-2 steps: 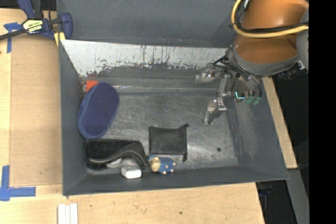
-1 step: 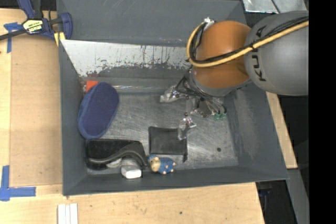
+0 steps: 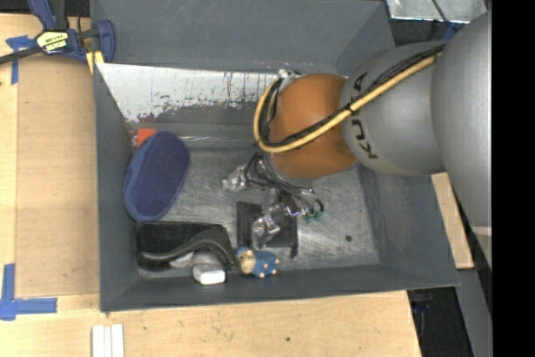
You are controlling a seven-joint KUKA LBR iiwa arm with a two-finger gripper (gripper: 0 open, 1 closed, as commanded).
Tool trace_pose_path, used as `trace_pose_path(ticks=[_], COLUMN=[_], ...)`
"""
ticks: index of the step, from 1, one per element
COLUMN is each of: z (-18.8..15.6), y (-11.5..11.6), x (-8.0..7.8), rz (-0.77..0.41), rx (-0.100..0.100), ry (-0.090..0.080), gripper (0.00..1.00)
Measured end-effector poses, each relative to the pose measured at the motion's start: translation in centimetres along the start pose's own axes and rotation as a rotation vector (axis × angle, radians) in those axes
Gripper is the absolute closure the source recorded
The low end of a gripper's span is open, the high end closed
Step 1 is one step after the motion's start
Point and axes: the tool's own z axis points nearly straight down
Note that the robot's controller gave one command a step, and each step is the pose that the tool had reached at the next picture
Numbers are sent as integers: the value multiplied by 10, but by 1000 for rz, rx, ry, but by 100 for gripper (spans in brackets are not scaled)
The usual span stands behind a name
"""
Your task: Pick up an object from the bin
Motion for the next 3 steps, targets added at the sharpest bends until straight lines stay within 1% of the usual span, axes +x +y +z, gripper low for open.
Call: trace_pose_path(ticks=[1,2,3], z=[2,2,0], y=[-13,-9,-10], x=[0,19,17], rz=[45,-181,-180], rx=[-5,6,7], ry=[-5,-25,-29], gripper=[0,0,100])
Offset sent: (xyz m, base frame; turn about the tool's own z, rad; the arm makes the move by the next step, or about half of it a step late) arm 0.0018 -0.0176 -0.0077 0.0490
